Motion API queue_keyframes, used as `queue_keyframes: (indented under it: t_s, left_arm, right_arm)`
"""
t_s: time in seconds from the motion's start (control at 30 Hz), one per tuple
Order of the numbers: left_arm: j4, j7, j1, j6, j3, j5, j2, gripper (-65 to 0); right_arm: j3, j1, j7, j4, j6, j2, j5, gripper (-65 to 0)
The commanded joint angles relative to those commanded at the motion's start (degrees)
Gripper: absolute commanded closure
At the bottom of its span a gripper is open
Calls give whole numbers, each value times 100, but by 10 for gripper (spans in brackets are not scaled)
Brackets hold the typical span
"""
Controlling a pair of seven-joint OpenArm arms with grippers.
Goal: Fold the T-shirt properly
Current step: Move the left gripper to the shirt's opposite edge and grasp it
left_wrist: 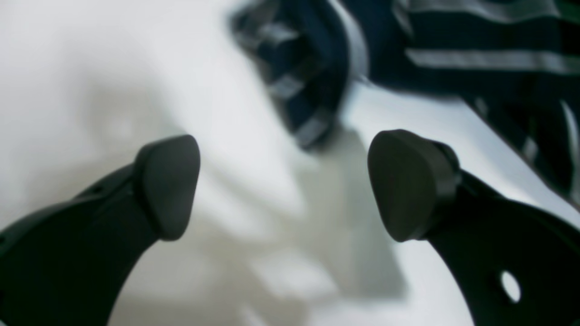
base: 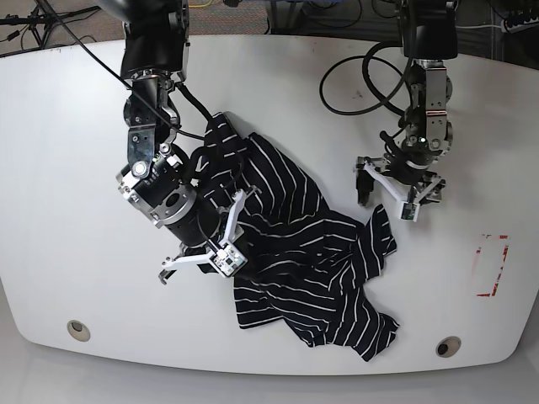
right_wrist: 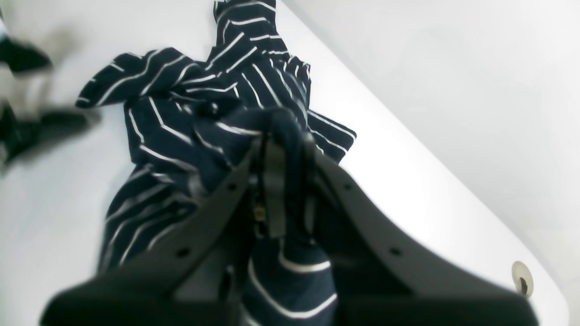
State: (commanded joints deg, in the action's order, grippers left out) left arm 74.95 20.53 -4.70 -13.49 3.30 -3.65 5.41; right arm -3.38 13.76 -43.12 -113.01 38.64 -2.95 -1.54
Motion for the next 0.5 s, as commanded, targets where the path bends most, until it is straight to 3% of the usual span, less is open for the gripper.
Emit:
queue_keyframes:
  t_s: [0.5]
  left_arm:
    - [-941, -264, -492, 0, -9, 0, -9, -557]
  right_arm:
    - [0, -114, 9, -9, 0, 0, 0, -14]
